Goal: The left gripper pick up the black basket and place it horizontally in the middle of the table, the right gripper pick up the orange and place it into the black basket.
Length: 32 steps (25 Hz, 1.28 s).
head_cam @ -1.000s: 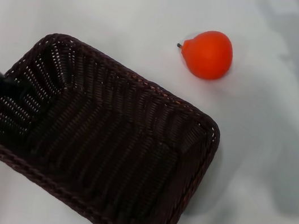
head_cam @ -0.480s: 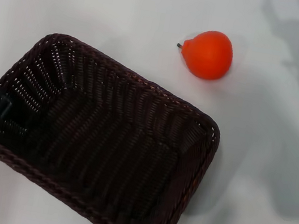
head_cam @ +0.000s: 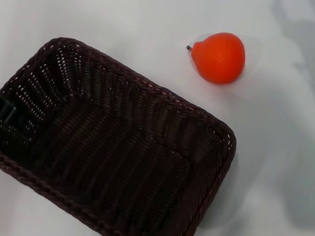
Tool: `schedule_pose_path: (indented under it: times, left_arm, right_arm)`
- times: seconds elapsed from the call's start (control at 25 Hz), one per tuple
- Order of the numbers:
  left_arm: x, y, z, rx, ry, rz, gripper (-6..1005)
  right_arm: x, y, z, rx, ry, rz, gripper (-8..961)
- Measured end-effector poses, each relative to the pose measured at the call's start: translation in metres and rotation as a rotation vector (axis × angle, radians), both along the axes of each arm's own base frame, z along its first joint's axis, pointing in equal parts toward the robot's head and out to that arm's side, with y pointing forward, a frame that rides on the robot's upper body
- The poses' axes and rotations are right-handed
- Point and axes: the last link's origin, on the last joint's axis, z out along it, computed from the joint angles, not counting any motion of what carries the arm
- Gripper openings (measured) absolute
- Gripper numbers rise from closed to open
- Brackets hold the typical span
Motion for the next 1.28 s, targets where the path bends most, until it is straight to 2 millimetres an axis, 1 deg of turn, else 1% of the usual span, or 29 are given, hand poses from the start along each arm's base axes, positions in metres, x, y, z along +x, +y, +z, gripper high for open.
schedule_pose_path:
  times: [0.24, 0.36, 0.44, 0.64, 0.84, 0.96, 1.04, 1.08, 1.12, 1.28]
  left_arm:
    - [-0.002, 0.002, 0.006, 0.063, -0.037, 0.066, 296]
    - [-0.010, 0.001, 0.012, 0.108, -0.062, 0.121, 234]
    - [-0.016, -0.001, 0.020, 0.150, -0.103, 0.162, 193]
    - [-0.027, -0.008, 0.041, 0.276, -0.250, 0.271, 170]
    - [-0.032, -0.024, 0.050, 0.366, -0.348, 0.353, 163]
    - [-0.033, -0.030, 0.048, 0.397, -0.386, 0.386, 160]
    - [-0.031, -0.033, 0.040, 0.430, -0.457, 0.405, 158]
    - [-0.031, -0.033, 0.040, 0.430, -0.457, 0.405, 156]
    - [-0.030, -0.034, 0.034, 0.443, -0.487, 0.416, 155]
    - [-0.033, -0.033, 0.022, 0.475, -0.532, 0.429, 155]
  right_arm:
    - [0.000, 0.001, -0.001, -0.004, -0.002, -0.007, 946]
    - [0.001, 0.005, -0.003, -0.012, -0.011, -0.022, 946]
    - [0.001, 0.007, -0.003, -0.016, -0.014, -0.028, 946]
    - [-0.001, 0.012, -0.003, -0.015, -0.012, -0.030, 946]
    - [-0.006, 0.018, -0.003, -0.015, -0.012, -0.019, 946]
    - [-0.007, 0.023, -0.003, -0.023, -0.019, -0.029, 945]
    - [-0.008, 0.027, -0.004, -0.027, -0.022, -0.031, 945]
    - [-0.009, 0.028, -0.004, -0.028, -0.025, -0.030, 945]
    - [-0.009, 0.029, -0.004, -0.028, -0.027, -0.030, 945]
    - [-0.010, 0.030, -0.005, -0.029, -0.033, -0.031, 946]
